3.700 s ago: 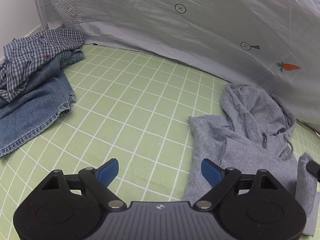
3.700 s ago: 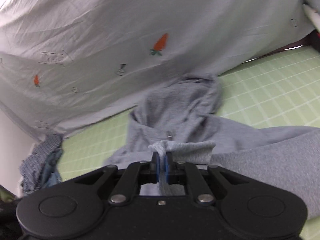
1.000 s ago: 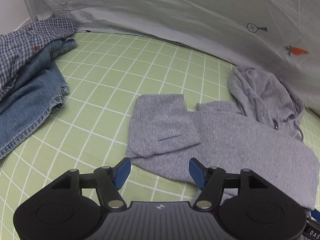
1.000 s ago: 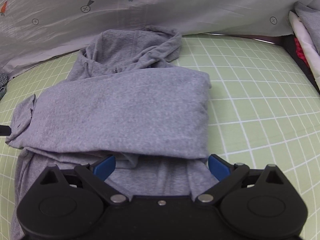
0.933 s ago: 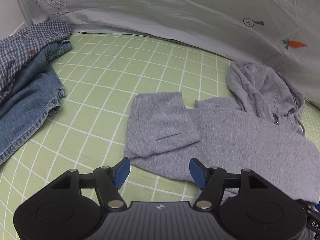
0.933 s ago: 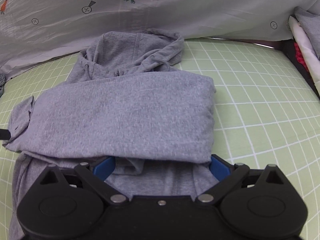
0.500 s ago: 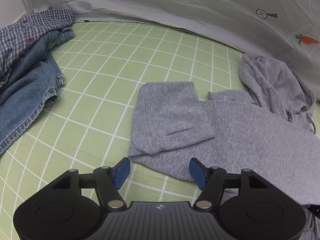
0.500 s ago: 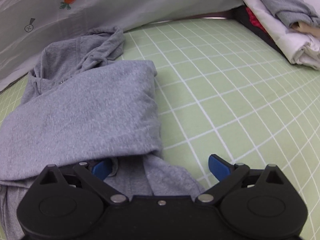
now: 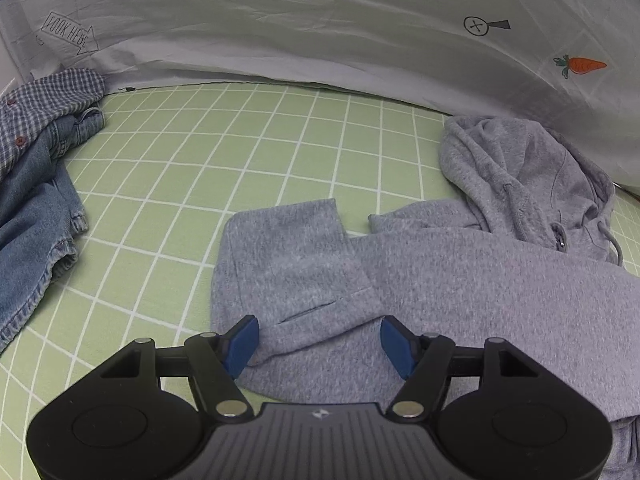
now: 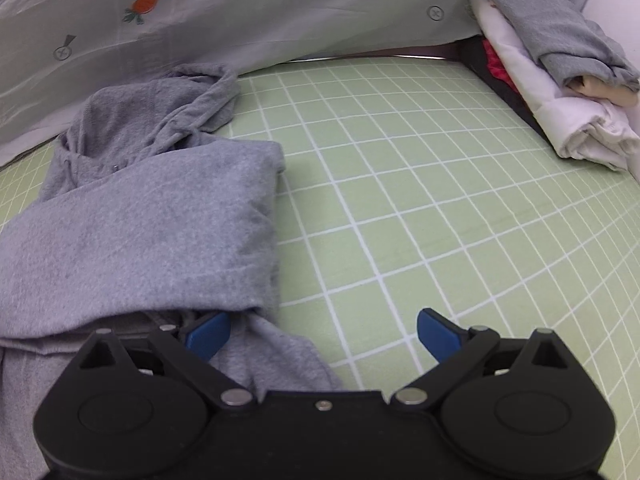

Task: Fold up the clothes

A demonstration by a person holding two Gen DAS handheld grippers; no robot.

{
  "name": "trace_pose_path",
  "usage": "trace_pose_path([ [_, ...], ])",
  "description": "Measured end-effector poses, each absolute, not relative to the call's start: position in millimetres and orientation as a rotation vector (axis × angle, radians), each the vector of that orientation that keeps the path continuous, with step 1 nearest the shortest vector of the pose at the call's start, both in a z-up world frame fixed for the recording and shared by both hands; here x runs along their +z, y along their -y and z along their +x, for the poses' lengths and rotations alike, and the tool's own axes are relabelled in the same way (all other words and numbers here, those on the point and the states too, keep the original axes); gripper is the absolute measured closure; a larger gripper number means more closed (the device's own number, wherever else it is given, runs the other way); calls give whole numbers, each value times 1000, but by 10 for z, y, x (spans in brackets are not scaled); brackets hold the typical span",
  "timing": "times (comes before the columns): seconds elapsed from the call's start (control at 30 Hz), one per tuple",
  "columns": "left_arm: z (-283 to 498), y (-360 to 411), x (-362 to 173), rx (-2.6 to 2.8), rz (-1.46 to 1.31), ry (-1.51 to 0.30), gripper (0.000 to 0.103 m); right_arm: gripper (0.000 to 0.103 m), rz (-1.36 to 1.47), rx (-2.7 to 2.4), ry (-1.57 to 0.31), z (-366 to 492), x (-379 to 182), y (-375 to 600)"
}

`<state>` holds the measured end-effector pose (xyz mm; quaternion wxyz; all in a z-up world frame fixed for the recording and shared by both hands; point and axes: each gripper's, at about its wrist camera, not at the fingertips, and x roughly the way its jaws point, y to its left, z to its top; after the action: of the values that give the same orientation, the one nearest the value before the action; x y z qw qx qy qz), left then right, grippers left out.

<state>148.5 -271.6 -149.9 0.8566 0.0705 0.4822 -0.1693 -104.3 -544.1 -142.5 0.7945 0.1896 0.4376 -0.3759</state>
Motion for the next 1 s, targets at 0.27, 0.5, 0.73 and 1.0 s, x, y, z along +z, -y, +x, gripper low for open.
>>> trace_pose_path([
  [0.27,1579,2767,-1550,-375,159,-988,59,2,439,-874,-942,-1084,-1459,5526],
  [0.5,1673,2671,-1471,-317,57,-1027,92,2,446,-871,-922,-1081,-1430,5507],
  [0.73,1364,2823,-1017,-427,-57,-993,92,2,483,-896,-851,-1229,-1326,5553],
  [1.0,794,3583,-795,-673,16,-1000,91,2,567,-947,-774,-1536,-1281,5699],
])
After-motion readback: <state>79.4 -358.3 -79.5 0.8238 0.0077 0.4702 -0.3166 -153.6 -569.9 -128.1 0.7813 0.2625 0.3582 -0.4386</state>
